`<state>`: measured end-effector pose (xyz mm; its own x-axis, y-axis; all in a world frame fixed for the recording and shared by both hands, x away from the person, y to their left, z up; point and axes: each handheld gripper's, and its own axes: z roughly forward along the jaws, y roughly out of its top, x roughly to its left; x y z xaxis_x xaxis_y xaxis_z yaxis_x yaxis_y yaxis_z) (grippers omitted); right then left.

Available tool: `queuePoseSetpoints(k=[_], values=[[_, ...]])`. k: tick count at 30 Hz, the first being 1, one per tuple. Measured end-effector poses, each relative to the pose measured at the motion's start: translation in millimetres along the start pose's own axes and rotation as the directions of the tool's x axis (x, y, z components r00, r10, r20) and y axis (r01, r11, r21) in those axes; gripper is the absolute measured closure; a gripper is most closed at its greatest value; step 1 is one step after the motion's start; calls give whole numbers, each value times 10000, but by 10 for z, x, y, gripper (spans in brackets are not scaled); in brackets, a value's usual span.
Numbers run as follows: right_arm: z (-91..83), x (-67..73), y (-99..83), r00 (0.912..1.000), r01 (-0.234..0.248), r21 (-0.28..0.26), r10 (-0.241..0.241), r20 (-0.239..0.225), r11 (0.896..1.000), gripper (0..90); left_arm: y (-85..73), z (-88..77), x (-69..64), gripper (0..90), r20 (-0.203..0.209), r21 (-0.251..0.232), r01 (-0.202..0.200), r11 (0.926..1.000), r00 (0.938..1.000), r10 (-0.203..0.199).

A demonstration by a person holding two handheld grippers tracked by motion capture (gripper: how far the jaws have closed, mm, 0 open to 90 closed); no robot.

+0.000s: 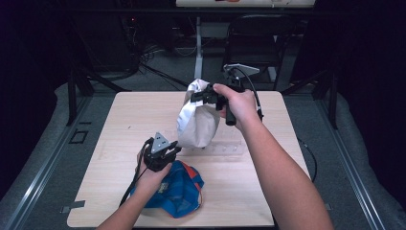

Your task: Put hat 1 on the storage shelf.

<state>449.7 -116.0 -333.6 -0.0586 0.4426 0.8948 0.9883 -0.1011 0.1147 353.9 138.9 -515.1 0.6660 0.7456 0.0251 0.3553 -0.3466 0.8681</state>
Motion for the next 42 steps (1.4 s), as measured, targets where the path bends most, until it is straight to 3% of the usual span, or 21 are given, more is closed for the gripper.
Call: queuePoseSetpoints(k=[3,6,12,16,23,29,34,36,37,39,40,41,42], values=[[3,-8,-9,10000,6,5,-6,2,10000,813,-10,-7,22,775,93,-95,183,9998,9998,-182],[7,-10,-14,10000,13,41,-13,47,10000,813,-32,-28,55,776,409,-343,652,9973,9971,-638],[30,-12,-21,10000,-4,65,4,50,10000,813,-84,-23,50,779,594,-487,754,9960,9956,-724],[69,-10,-36,10000,8,160,-9,45,9999,813,-110,-49,13,791,403,-405,609,9973,9974,-593],[106,-24,-52,9999,99,383,-103,90,9992,812,-158,-57,-9,796,300,-397,825,9958,9962,-813],[126,-78,-51,9992,99,462,-116,371,9989,811,-223,-42,12,796,324,-493,1289,9904,9913,-1274],[133,-115,-49,9978,181,345,-203,634,9992,809,-280,-40,39,797,461,-698,1814,9809,9829,-1785],[145,-143,-47,9969,120,269,-140,775,9996,809,-308,-33,52,797,534,-831,2184,9723,9753,-2145],[145,-143,-47,9969,120,269,-140,775,9996,809,-308,-33,52,797,534,-831,2184,9723,9753,-2145],[152,-207,-45,9966,92,274,-114,814,9996,809,-351,-31,77,798,669,-920,2660,9596,9631,-2605],[165,-220,-48,9965,12,204,-29,835,9998,809,-351,-31,77,798,669,-920,2660,9596,9631,-2605],[165,-220,-48,9965,12,204,-29,835,9998,809,-365,-34,90,798,778,-904,2803,9557,9586,-2738],[185,-244,-53,9964,3,185,-19,847,9998,810,-392,-24,105,798,870,-981,3084,9462,9498,-3006]])
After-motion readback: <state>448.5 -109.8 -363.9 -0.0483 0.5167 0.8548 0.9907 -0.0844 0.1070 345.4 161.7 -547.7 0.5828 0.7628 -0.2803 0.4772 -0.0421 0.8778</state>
